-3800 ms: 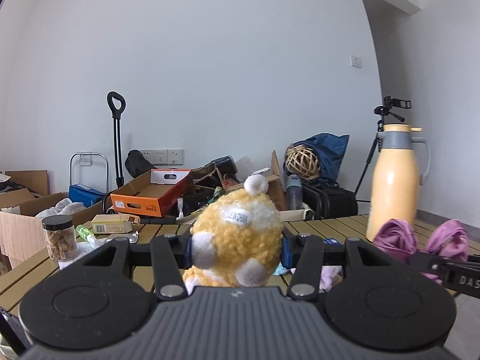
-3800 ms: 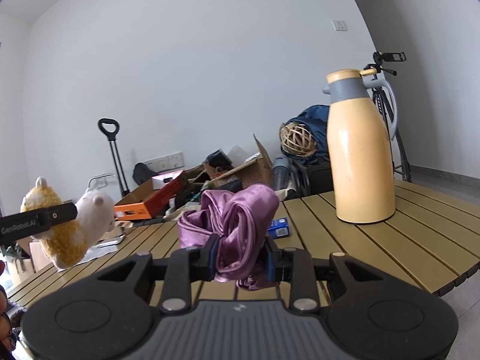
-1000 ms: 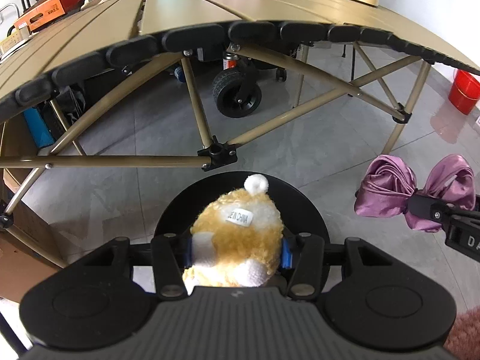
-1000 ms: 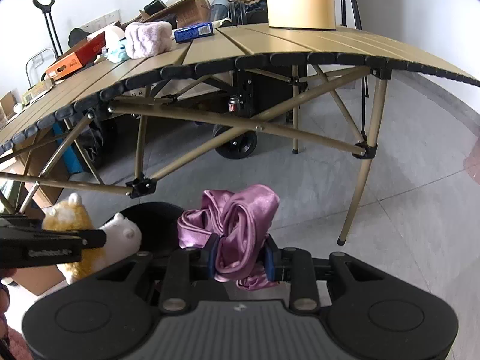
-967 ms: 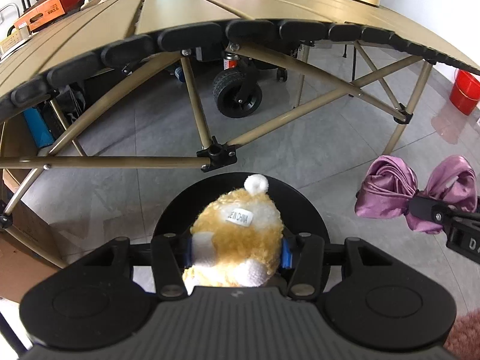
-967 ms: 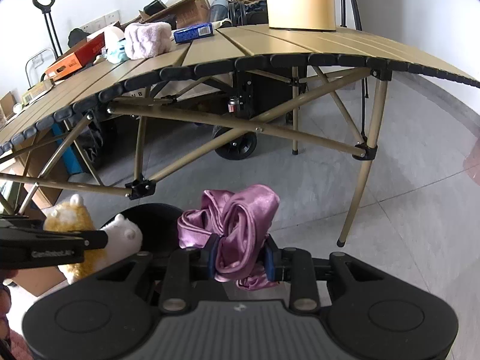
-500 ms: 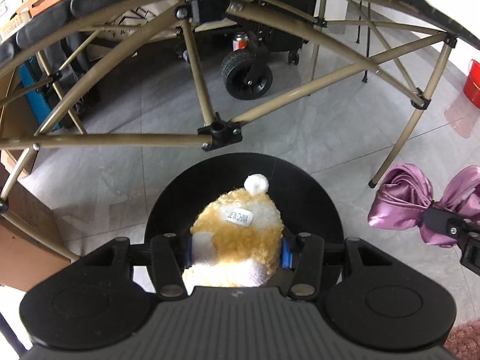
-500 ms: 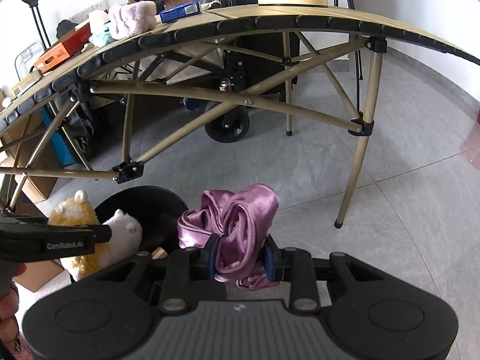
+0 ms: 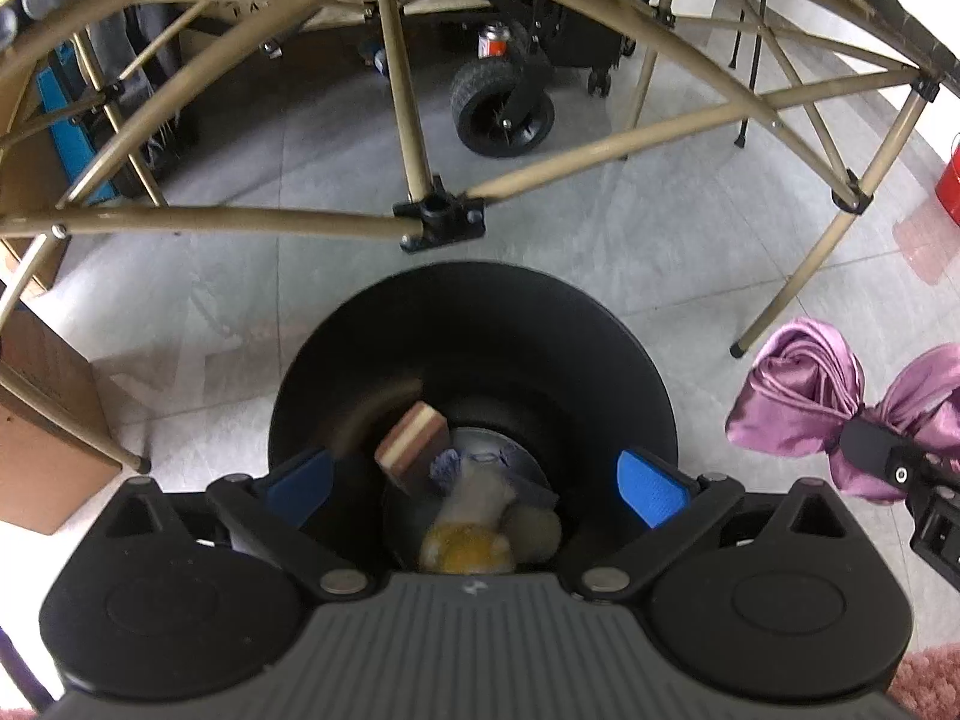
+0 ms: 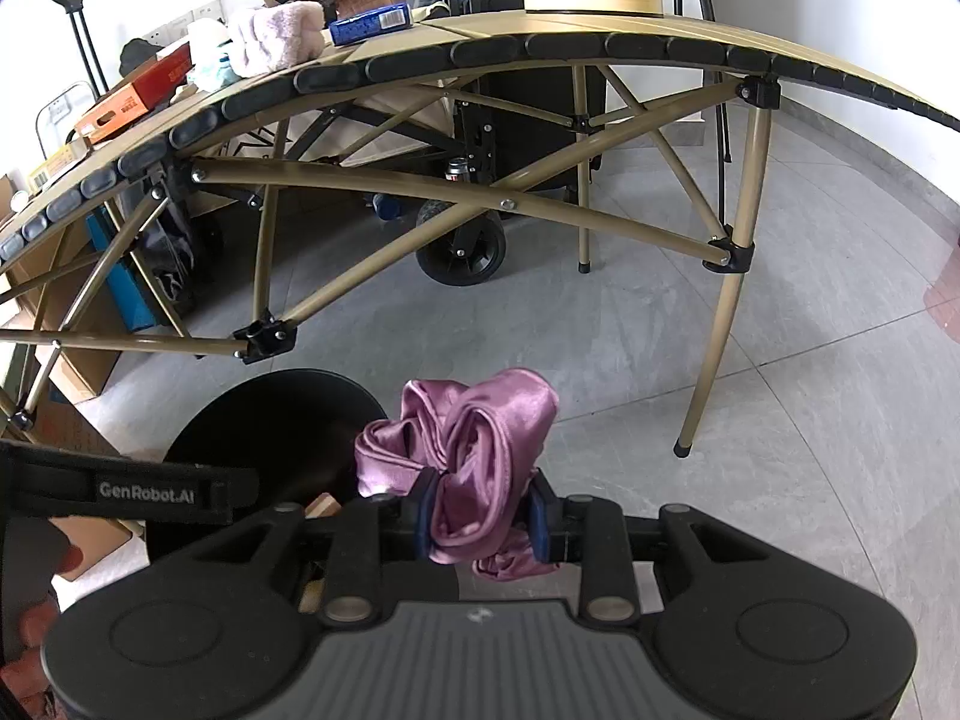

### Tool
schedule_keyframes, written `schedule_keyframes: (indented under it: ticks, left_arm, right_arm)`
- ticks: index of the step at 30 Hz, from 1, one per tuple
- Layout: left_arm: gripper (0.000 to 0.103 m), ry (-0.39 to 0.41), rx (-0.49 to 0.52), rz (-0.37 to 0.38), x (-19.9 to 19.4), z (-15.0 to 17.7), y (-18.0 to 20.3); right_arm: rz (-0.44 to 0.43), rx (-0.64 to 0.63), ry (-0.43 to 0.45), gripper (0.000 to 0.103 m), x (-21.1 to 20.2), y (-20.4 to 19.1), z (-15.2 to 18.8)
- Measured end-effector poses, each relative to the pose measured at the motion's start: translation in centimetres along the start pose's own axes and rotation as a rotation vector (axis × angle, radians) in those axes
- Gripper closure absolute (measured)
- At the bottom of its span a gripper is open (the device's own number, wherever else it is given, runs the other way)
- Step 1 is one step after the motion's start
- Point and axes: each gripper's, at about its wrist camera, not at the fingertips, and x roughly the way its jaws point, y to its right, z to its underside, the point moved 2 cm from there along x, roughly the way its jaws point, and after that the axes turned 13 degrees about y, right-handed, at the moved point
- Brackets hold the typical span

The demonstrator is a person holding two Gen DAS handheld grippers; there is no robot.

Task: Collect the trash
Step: 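Open the left tool to drop the yellow plush toy into the bin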

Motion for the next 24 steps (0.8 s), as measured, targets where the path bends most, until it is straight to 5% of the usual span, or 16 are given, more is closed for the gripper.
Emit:
schedule_keyframes:
  ticks: [24]
  left_arm:
    - [0.0, -0.077, -0.022, 0.006, -1.7, 0.3, -1.3]
  right_arm:
    - [-0.028, -0.033, 0.024, 0.074, -0.4, -1.8, -0.5]
